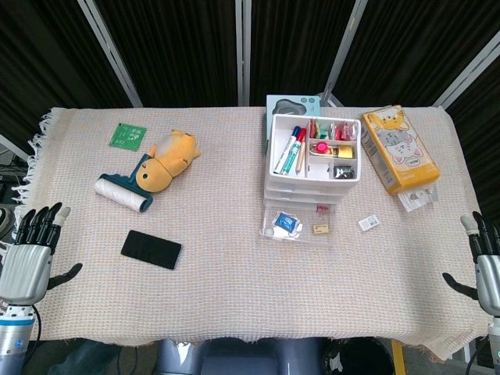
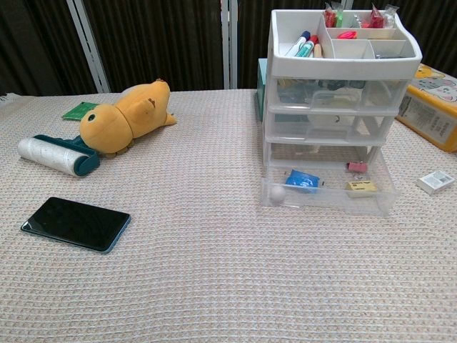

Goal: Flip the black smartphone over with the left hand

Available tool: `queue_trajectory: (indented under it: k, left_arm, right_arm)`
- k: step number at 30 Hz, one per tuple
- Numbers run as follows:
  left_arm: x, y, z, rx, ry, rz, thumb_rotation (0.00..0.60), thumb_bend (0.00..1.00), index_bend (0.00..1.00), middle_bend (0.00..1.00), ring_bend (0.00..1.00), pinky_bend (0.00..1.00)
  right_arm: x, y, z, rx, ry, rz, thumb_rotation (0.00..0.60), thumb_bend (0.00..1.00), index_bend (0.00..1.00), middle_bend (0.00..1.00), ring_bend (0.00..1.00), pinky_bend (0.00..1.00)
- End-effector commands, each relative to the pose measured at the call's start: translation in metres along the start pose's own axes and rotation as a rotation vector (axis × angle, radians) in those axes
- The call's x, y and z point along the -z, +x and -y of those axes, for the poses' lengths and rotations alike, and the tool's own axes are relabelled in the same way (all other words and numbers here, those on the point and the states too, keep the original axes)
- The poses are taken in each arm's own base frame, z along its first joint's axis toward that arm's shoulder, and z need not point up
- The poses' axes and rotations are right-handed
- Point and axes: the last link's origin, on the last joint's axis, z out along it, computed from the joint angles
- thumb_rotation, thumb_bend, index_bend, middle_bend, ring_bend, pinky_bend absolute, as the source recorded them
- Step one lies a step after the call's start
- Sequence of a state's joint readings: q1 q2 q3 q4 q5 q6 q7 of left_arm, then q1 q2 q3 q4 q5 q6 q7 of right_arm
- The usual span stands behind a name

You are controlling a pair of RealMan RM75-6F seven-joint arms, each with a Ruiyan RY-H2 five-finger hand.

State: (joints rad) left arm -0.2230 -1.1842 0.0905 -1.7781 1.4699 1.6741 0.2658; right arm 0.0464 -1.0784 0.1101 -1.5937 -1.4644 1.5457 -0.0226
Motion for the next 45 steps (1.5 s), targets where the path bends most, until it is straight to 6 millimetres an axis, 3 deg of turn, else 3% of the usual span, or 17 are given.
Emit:
queue_trajectory:
  k: [1, 8, 11, 16, 21, 27, 33, 45]
  left_arm:
    - [0.001, -0.001, 0.004, 0.005, 0.010, 0.014, 0.600, 0.05, 0.00, 0.00, 0.00, 0.00]
    - [-0.003, -0.014, -0.003, 0.009, -0.032, 0.089, 0.600, 0.08, 0.00, 0.00, 0.00, 0.00]
    - [-0.011, -0.035, -0.016, 0.011, -0.104, 0.183, 0.600, 0.15, 0.00, 0.00, 0.00, 0.00]
    - [-0.029, -0.078, -0.036, -0.026, -0.204, 0.323, 0.600, 0.36, 0.00, 0.00, 0.00, 0.00]
    - [-0.040, -0.114, -0.045, -0.102, -0.251, 0.368, 0.600, 0.38, 0.00, 0.00, 0.00, 0.00]
    - [-0.047, -0.142, -0.053, -0.120, -0.265, 0.403, 0.600, 0.39, 0.00, 0.00, 0.00, 0.00]
    - [-0.055, -0.156, -0.062, -0.127, -0.275, 0.412, 0.600, 0.39, 0.00, 0.00, 0.00, 0.00]
    - [-0.063, -0.163, -0.065, -0.144, -0.271, 0.422, 0.600, 0.39, 0.01, 0.00, 0.00, 0.00]
  right_arm:
    - [0.000, 0.001, 0.001, 0.000, 0.001, -0.001, 0.600, 0.00, 0.00, 0.00, 0.00, 0.00]
    - [0.002, 0.000, 0.001, -0.002, -0.001, 0.005, 0.600, 0.00, 0.00, 0.00, 0.00, 0.00]
    - [0.002, -0.001, -0.001, -0.004, -0.007, 0.012, 0.600, 0.00, 0.00, 0.00, 0.00, 0.00]
    - [0.001, 0.000, -0.004, -0.008, -0.016, 0.015, 0.600, 0.00, 0.00, 0.00, 0.00, 0.00]
    - [0.000, -0.003, -0.007, -0.003, -0.028, 0.032, 0.600, 0.00, 0.00, 0.00, 0.00, 0.00]
    - [-0.001, -0.006, -0.009, 0.000, -0.035, 0.042, 0.600, 0.00, 0.00, 0.00, 0.00, 0.00]
    - [-0.002, -0.008, -0.010, 0.004, -0.041, 0.049, 0.600, 0.00, 0.00, 0.00, 0.00, 0.00]
    - [-0.004, -0.009, -0.013, 0.002, -0.052, 0.053, 0.600, 0.00, 0.00, 0.00, 0.00, 0.00]
